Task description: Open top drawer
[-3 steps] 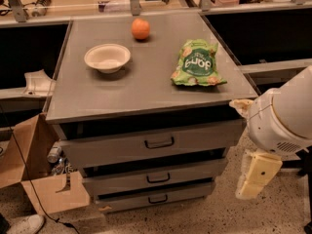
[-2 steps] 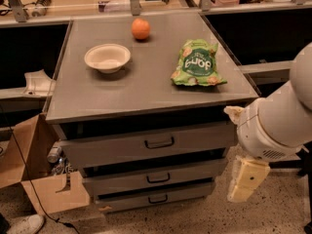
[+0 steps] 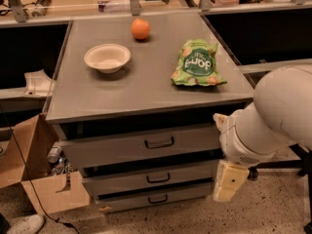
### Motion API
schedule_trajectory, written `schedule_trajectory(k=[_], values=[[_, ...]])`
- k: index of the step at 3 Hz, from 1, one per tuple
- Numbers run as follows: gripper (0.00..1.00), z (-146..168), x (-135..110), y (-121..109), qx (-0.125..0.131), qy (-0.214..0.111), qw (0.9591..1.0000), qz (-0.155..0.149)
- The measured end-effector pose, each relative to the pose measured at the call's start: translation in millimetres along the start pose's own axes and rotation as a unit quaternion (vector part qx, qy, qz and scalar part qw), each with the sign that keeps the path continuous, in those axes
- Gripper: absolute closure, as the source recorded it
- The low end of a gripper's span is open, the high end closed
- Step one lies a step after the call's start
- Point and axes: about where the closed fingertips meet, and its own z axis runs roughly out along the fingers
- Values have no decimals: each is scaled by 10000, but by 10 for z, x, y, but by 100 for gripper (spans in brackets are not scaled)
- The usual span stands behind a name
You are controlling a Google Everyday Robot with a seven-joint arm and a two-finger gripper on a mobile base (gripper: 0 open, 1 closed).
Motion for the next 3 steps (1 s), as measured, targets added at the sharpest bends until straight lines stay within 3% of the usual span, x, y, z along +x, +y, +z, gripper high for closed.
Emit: schedule_trajectory(k=[1,2,3], values=[[0,237,-76,-20,-9,-13,10000,76],[0,632,-125,-47,-64,186,9995,239],[0,628,-123,-49,-56,192,9994,266]])
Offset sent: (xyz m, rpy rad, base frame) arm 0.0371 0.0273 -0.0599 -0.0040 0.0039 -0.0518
